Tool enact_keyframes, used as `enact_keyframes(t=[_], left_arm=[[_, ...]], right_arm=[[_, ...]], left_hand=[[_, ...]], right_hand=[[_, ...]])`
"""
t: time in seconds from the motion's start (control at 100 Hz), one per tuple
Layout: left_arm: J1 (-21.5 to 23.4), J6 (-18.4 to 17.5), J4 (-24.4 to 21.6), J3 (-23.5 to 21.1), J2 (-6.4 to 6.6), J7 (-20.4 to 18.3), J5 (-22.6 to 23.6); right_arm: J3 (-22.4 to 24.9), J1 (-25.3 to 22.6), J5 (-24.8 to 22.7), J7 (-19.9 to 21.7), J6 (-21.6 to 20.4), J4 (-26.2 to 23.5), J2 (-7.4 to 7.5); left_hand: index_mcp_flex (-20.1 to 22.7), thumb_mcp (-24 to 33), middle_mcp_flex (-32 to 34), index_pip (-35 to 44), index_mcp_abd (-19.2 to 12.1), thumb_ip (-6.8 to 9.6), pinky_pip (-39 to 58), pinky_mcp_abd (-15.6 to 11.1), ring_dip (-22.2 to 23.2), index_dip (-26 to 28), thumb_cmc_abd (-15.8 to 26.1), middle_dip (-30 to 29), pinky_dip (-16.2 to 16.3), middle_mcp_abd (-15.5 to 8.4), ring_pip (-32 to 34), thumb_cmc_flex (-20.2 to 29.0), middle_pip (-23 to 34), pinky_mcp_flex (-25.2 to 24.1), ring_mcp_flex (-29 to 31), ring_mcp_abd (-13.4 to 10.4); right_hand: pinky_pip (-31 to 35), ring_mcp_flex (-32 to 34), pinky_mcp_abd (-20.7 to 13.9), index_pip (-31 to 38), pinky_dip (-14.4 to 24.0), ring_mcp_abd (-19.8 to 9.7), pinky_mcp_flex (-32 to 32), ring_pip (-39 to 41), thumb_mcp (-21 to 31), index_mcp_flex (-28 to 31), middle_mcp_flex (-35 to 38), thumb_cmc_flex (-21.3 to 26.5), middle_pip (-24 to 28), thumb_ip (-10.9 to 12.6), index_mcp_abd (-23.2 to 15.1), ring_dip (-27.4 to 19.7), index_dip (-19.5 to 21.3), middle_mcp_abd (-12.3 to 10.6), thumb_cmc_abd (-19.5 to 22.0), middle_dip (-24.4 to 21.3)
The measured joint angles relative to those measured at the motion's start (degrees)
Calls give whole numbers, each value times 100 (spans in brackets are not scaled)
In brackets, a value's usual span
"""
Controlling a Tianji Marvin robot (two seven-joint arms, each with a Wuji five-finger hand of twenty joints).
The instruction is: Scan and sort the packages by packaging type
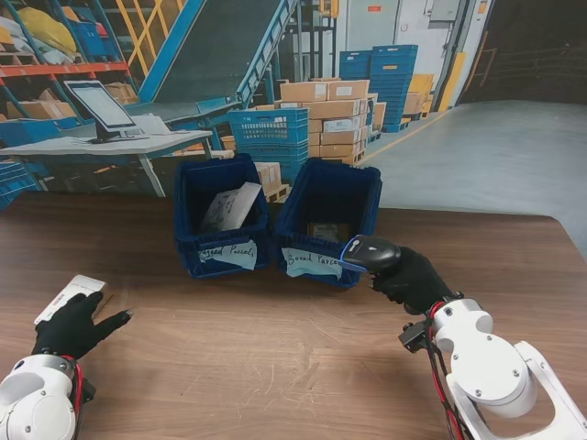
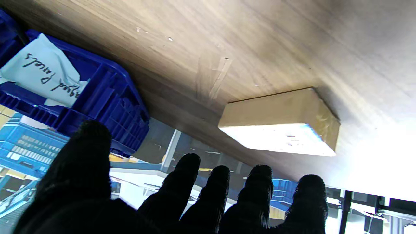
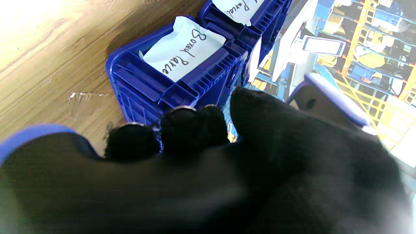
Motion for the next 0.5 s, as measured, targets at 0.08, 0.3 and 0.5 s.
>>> enact_keyframes(t=[0.08,0.3,0.5], left_arm=[[-18,9,101,-44,-9,1,26],[-309,21,603,-118,-54,162,-379],[-552,37,882,-195,-57,129,-512]], right_arm=[[-49,33,0,-4,0,28,0],[-137,97,8,-16,5,94,-1],[-245,196,43,1,8,207,-1]], left_hand=[[-71,-29,-85,0,42,0,-35,0,0,0,0,0,0,0,-5,-3,-24,0,-116,0],[-206,-29,-209,-67,154,1,-71,-24,-2,20,0,0,0,0,-8,-3,-6,-1,-127,0],[-351,-29,-300,-76,174,1,-139,-32,-2,21,0,18,0,0,-8,-3,1,-5,-128,0]], right_hand=[[0,0,0,0,0,0,0,0,0,0,0,0,0,0,0,0,0,0,0,0],[0,0,0,0,0,0,0,0,0,0,0,0,0,0,0,0,0,0,0,0],[0,0,0,0,0,0,0,0,0,0,0,0,0,0,0,0,1,0,0,0]])
